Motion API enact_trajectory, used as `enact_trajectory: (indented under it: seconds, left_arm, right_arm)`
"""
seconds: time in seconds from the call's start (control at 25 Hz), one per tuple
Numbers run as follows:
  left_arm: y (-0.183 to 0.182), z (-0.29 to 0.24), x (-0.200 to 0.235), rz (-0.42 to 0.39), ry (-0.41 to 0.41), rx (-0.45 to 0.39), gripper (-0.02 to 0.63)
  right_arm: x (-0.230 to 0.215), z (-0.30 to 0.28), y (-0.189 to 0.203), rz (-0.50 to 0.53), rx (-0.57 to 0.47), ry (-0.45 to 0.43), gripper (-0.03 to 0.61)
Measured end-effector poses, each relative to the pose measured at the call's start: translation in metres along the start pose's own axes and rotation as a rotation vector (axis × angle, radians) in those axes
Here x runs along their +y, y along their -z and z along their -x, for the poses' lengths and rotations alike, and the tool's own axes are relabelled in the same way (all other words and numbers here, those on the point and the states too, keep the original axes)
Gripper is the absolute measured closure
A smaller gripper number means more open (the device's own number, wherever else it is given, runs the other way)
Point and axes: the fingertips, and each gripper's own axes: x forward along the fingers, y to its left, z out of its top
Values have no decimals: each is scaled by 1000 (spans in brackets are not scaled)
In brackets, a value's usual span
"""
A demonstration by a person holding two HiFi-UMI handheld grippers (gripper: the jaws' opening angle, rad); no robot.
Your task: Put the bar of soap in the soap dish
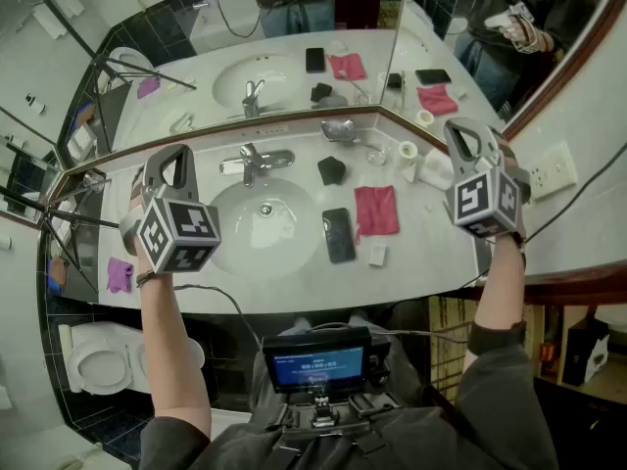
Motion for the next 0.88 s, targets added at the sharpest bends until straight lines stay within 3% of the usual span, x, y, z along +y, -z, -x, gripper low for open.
enact_trajectory:
  seconds: [0.12, 0.24, 0.52, 0.64, 0.88]
  left_arm:
    - [-7, 1, -3, 105, -6, -43, 614]
    - [-9, 1, -9, 265, 17, -109, 614]
    - [-2, -10, -39, 620, 153, -247, 614]
    - [1, -12, -55, 706, 174, -276, 614]
    - [1, -19, -77, 767, 175, -301, 614]
  right_arm:
    - [14, -6, 7, -84, -12, -28, 558]
    - [28, -9, 9, -184, -33, -52, 558]
    - [68, -21, 18, -456, -57, -109, 558]
    - [87, -24, 23, -594, -55, -142, 560]
    - [119, -38, 36, -881, -57, -207, 560]
